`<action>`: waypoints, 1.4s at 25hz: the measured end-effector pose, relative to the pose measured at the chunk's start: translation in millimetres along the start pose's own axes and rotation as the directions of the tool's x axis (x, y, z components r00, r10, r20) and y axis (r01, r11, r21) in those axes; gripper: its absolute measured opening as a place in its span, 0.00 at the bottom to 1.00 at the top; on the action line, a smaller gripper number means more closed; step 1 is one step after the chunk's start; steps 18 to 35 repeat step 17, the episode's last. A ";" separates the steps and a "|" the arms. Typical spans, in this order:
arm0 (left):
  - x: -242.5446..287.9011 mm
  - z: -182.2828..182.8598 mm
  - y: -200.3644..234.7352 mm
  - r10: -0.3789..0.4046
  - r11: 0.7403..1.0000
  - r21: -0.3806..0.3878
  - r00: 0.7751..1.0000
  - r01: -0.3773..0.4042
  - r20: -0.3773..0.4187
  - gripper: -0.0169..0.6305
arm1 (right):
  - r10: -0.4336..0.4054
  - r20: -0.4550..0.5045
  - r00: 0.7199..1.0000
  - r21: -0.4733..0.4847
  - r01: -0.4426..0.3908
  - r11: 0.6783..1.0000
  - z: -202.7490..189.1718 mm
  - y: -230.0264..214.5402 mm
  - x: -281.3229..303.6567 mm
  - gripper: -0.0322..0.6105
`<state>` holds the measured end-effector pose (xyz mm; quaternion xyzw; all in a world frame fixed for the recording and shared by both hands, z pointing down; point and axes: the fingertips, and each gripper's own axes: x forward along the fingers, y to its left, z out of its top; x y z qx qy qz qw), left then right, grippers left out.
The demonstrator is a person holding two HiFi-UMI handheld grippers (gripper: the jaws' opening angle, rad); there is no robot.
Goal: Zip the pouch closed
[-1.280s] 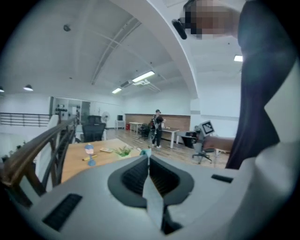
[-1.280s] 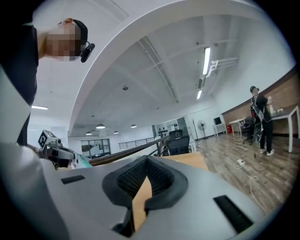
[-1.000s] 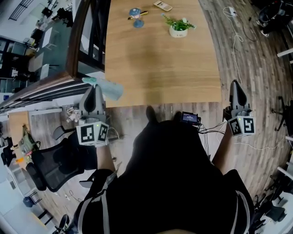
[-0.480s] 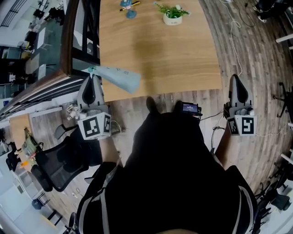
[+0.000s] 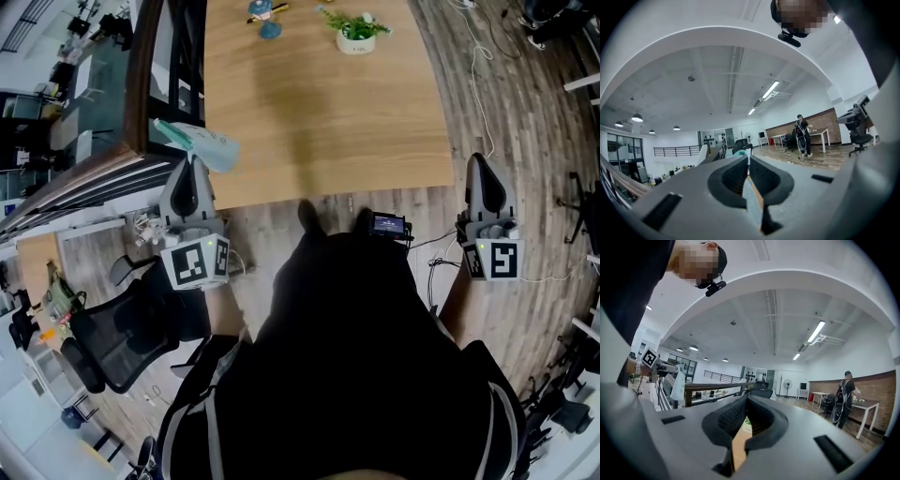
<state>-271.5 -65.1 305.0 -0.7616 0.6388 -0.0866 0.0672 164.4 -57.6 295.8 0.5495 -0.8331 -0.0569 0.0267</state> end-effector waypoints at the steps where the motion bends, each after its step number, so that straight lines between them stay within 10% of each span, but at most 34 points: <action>1: 0.4 0.2 1.2 0.003 1.000 -0.004 1.000 -0.003 0.002 0.04 | 0.000 0.001 1.000 0.002 0.000 1.000 0.0 -0.3 1.4 0.07; 35: 0.3 2.6 10.3 0.030 0.999 -0.022 0.999 -0.030 0.018 0.04 | 0.018 0.008 1.000 0.014 -0.018 1.000 -0.6 4.1 15.1 0.07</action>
